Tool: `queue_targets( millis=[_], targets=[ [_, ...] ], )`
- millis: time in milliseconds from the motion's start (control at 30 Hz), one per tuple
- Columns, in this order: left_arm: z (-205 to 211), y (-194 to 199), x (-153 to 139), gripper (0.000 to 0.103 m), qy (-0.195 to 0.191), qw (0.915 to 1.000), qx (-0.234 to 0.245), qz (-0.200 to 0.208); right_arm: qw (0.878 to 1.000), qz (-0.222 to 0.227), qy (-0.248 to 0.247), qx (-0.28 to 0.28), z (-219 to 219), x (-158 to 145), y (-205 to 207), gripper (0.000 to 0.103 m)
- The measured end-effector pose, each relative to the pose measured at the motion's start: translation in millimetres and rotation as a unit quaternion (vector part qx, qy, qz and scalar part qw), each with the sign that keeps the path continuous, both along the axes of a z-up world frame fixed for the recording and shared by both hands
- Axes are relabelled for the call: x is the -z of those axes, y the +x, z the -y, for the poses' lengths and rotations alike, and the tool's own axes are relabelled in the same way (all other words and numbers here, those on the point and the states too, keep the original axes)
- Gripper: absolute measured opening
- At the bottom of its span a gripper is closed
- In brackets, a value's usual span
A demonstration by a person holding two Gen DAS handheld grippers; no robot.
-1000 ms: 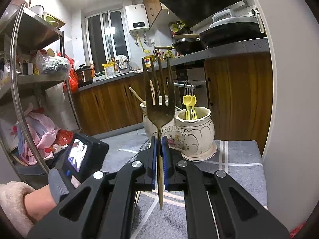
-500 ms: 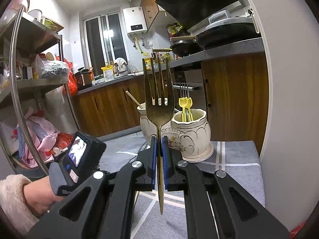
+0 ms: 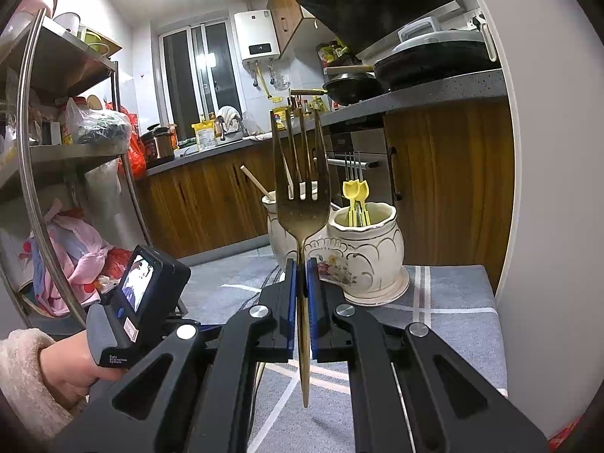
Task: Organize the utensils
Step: 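Grasp the last wooden chopstick with the left tool while the right tool holds the fork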
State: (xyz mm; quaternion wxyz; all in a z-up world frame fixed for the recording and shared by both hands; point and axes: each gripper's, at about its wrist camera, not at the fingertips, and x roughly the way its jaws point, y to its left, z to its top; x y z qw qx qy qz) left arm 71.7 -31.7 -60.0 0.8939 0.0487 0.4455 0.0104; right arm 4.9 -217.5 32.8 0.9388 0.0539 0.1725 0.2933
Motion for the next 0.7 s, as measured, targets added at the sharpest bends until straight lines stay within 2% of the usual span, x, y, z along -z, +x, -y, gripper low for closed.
queue_targets(
  millis=[200,333,567,700],
  targets=[
    [-6,-3,-2,0.007,-0.014,0.9997,0.017,0.005,1.000,-0.002,-0.004,0.007,-4,2,4,0.005],
    [-14,-11,-12,0.007,-0.030,0.9988,0.030,0.026,1.000,-0.003,-0.005,0.014,-4,4,9,0.005],
    [-28,-23,-36,0.007,-0.054,0.9945,0.045,0.077,1.000,-0.007,-0.007,0.028,-8,8,19,0.005],
    [-35,-33,-53,0.007,-0.077,0.9879,0.058,0.121,0.999,-0.002,-0.009,0.034,-9,9,21,0.005]
  ],
)
